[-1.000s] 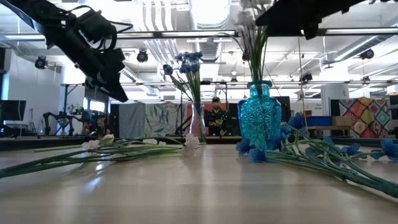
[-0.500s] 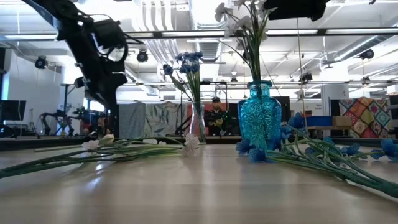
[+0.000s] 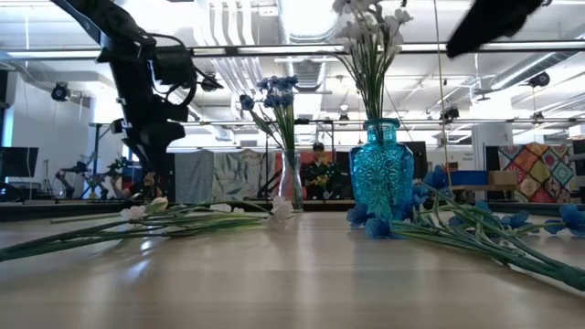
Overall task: Sort flowers into vase by color
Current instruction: Put the top white tulip into the blue vase
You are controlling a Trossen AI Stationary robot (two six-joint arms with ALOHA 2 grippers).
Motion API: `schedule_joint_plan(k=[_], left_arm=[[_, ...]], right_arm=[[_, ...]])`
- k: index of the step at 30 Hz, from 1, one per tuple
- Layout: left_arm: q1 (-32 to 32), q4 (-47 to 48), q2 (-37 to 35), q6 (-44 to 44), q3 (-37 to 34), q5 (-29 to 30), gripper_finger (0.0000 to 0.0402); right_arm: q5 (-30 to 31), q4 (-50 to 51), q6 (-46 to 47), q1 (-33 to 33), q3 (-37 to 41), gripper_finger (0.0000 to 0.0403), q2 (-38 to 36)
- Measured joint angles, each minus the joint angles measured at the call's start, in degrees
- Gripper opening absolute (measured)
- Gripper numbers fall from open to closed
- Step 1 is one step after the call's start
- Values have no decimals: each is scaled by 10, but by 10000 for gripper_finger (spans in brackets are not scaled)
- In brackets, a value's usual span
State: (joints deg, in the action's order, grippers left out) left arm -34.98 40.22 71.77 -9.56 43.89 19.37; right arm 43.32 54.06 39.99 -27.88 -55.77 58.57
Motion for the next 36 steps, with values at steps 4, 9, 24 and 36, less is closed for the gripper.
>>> schedule_joint_plan(k=[4,9,24,36], left_arm=[[-18,0,-5,-1,-3,-5,167],[-65,29,17,6,-4,-31,155],[-184,2,123,60,0,-116,153],[-204,-2,200,54,63,-127,118]], right_arm=[[-13,-7,30,0,43,131,0],[-13,-18,60,0,75,27,0],[4,-44,44,0,77,10,0],[9,-67,29,0,77,10,0]])
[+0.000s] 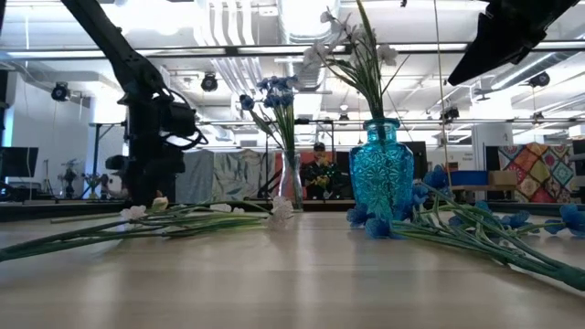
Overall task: Sort flowers into vase by color
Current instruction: Put the top white tulip into the blue vase
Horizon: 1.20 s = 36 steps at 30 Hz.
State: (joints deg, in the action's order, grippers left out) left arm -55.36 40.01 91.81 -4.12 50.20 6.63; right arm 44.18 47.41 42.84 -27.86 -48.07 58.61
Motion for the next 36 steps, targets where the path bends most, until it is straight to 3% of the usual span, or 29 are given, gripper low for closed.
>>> schedule_joint_plan(k=[12,16,22,29,36], left_arm=[[-8,20,56,22,41,-3,43],[-7,31,32,37,43,-8,6],[15,77,-37,38,40,-18,1],[24,80,-95,-27,31,-12,18],[18,74,-39,-26,34,32,103]], right_arm=[[9,-2,0,0,0,13,0],[9,-2,0,0,0,13,0],[9,-2,-3,0,0,13,0],[9,-2,-4,0,0,13,0],[9,-3,-4,0,0,13,0]])
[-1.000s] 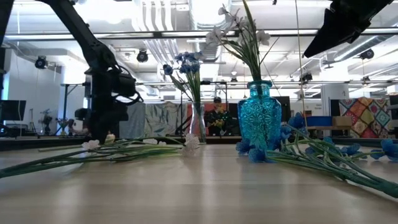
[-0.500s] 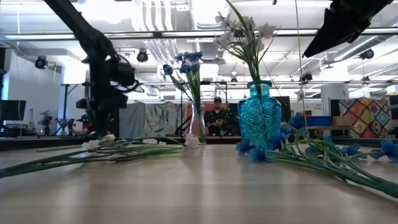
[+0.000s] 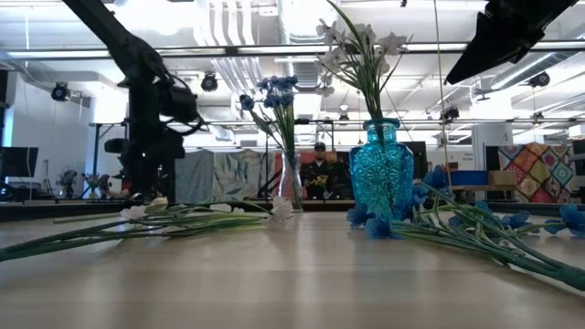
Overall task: Sort flowers into vase by color
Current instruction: Put the top white tulip into the blue vase
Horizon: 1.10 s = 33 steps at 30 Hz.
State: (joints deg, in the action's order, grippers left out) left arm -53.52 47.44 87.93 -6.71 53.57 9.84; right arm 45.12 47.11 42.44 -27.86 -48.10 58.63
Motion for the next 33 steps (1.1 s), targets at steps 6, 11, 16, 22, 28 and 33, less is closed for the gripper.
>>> schedule_joint_plan(k=[6,11,16,22,28,33], left_arm=[[-18,27,84,5,61,2,160],[-38,84,151,0,114,5,165],[-40,86,185,-1,141,12,155],[-42,81,191,2,151,12,124],[-48,57,191,5,140,-20,78],[-51,50,189,33,134,-22,39]], right_arm=[[0,-1,0,0,0,13,0],[0,-1,0,0,0,13,0],[0,-1,0,0,0,13,0],[0,-1,0,0,0,13,0],[0,-1,0,0,0,13,0],[0,-1,0,0,0,13,0]])
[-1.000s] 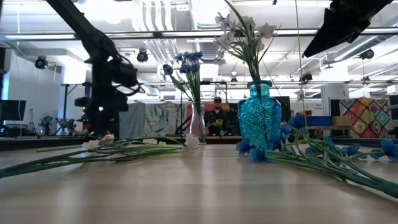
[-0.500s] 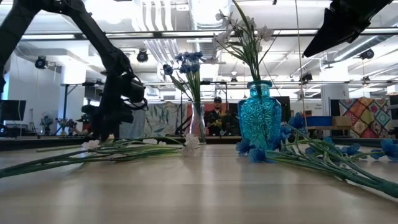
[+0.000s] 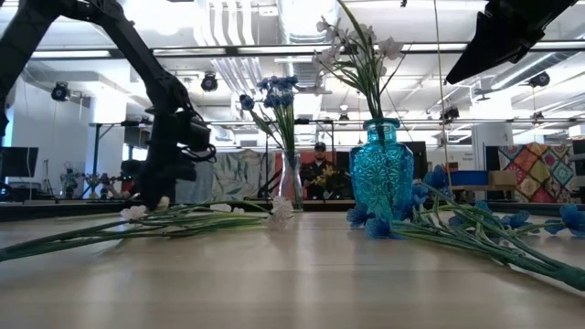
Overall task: Sort flowers into vase by color
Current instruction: Put the top white tulip into the blue vase
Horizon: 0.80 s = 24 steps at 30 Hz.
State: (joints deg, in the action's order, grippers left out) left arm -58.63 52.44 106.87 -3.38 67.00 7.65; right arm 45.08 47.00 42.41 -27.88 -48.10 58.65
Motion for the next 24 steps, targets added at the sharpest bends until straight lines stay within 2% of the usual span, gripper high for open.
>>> schedule_joint_plan(k=[4,10,12,18,24], left_arm=[[0,7,-16,31,1,6,5],[0,4,-99,60,-5,6,1],[0,-7,-144,61,-10,-9,1],[19,-59,-309,48,-35,-124,0],[97,-120,-493,37,-87,-160,0]], right_arm=[[0,0,0,0,0,13,0],[0,0,0,0,0,13,0],[0,0,-4,0,0,13,0],[0,0,-9,0,0,13,0],[0,0,-9,-6,0,13,0]])
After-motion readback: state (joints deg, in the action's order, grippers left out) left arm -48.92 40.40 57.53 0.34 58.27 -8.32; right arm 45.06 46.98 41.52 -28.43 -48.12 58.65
